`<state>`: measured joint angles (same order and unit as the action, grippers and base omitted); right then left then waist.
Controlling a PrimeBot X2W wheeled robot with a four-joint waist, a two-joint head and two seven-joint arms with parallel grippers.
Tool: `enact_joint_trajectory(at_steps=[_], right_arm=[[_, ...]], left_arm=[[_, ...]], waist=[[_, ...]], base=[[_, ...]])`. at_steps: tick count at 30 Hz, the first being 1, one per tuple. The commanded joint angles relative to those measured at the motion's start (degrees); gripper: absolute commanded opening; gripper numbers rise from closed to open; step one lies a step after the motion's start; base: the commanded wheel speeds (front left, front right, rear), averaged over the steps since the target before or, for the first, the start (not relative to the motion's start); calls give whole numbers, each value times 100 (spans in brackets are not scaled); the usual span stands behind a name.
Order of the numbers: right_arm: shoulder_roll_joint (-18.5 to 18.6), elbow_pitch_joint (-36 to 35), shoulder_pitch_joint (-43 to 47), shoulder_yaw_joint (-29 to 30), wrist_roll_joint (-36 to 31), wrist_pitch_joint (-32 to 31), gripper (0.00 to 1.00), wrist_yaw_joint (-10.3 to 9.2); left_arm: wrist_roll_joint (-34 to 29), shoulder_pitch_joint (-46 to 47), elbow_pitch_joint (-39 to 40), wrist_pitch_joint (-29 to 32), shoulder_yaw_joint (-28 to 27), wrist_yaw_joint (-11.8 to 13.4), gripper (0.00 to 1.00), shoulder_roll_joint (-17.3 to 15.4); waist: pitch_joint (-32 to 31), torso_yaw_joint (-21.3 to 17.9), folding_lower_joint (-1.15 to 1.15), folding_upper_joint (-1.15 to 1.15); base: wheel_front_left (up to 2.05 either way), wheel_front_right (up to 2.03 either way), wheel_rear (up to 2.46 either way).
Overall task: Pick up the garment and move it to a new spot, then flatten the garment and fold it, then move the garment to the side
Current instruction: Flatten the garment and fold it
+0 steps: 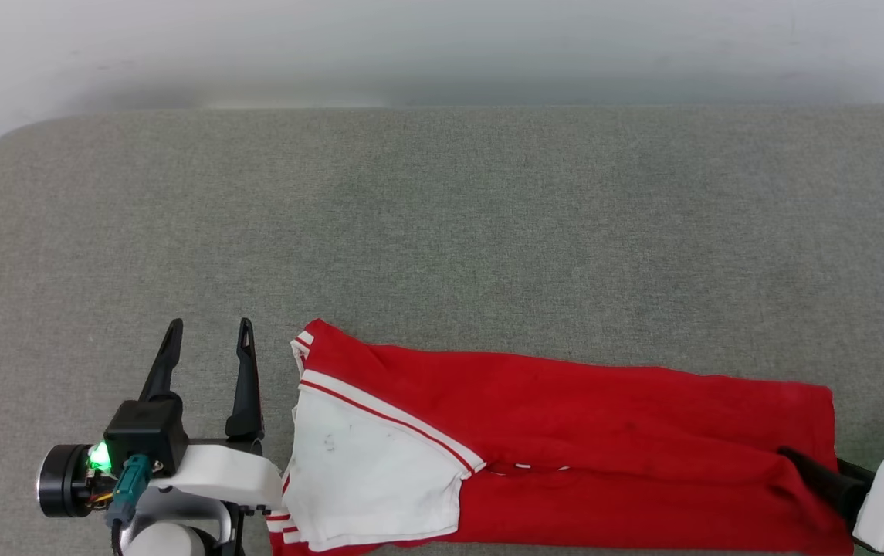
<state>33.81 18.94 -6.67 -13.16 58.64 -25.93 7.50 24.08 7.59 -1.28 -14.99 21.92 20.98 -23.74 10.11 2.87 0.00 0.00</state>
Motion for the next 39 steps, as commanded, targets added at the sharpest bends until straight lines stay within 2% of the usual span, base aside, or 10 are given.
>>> enact_joint_trajectory(at_steps=[1,10,11,12,13,21,29,31,35,39], right_arm=[[-154,101,52,-187,122,-111,100,-2],[-395,214,-51,-757,509,-248,98,-1],[-379,222,-84,-807,491,-206,45,-1],[-358,258,-131,-810,449,-118,16,-1],[-339,285,-180,-846,428,-87,0,-2],[45,247,-494,-853,449,276,0,-3],[781,125,-373,-597,566,372,0,-3],[1123,254,-281,-424,501,373,0,-3],[1348,253,-165,-401,514,124,0,-2],[1471,-332,-94,-520,630,-296,0,-2]], left_arm=[[-173,-104,3,-25,-148,-100,100,138],[-1022,-409,27,-25,-993,-624,100,873],[-1094,-429,34,-25,-1056,-678,100,936],[-1163,-451,36,-25,-1126,-729,100,998],[-1236,-476,39,-25,-1178,-783,100,1063],[-1713,-667,94,-25,-1501,-1070,100,1477],[-1960,-871,215,-19,-1700,-1240,100,1703],[-2033,-938,248,-19,-1745,-1292,100,1781],[-2101,-1018,276,-19,-1805,-1342,100,1836],[-2142,-1075,315,-19,-1873,-1390,100,1880]], waist=[[15,8,0,0],[60,9,0,0],[61,10,0,0],[58,13,0,0],[52,16,0,0],[-122,5,0,0],[-338,-8,0,0],[-400,-25,0,0],[-472,-52,0,0],[-524,-85,0,0]], base=[[0,0,0],[0,0,0],[0,0,0],[0,0,0],[0,0,0],[0,0,0],[0,0,0],[0,0,0],[0,0,0],[0,0,0]])
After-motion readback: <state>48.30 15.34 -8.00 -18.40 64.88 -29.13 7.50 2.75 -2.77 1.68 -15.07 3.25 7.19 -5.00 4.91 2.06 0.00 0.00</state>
